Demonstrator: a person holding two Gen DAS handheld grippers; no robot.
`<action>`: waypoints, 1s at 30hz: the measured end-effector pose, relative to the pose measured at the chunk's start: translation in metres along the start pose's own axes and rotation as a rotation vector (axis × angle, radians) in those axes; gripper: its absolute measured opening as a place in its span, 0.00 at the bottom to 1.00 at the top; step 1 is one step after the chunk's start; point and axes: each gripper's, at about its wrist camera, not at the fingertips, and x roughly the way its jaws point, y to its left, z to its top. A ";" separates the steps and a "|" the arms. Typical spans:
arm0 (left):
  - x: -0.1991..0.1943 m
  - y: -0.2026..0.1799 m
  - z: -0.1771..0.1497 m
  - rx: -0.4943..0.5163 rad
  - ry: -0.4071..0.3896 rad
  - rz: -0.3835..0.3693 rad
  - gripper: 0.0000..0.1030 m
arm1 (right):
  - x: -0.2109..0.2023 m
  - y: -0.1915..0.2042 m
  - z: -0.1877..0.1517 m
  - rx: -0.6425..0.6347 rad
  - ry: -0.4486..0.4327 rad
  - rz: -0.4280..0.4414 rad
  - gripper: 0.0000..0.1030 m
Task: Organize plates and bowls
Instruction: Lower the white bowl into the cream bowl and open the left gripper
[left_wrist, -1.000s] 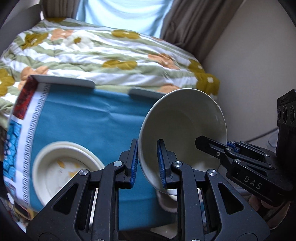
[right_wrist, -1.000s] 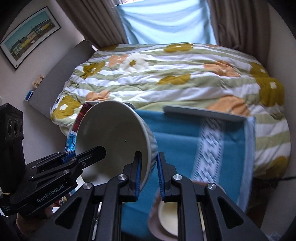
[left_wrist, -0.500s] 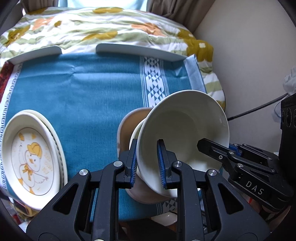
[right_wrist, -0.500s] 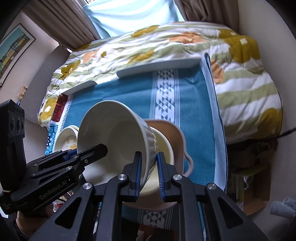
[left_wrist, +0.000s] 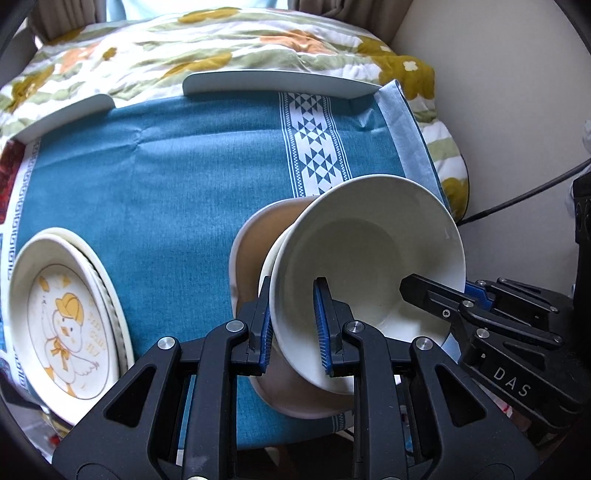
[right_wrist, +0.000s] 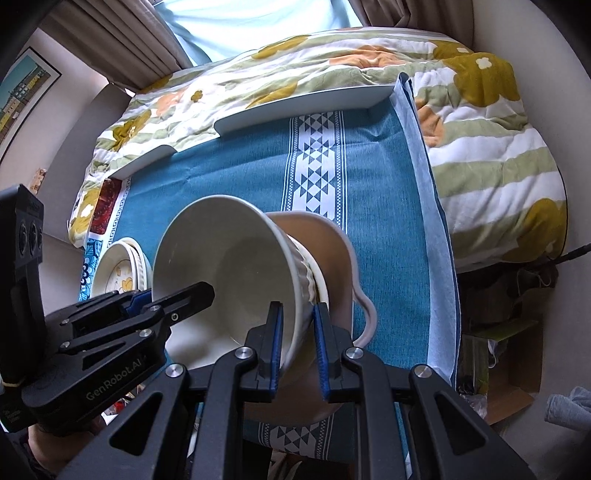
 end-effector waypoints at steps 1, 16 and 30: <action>0.000 -0.002 0.000 0.008 -0.002 0.009 0.17 | 0.000 0.001 0.000 -0.003 0.001 -0.003 0.15; 0.001 -0.019 -0.002 0.105 -0.002 0.143 0.17 | 0.000 0.002 -0.001 -0.007 0.017 -0.022 0.15; -0.001 -0.016 -0.001 0.086 -0.004 0.130 0.17 | -0.002 0.000 -0.002 0.012 0.014 -0.016 0.15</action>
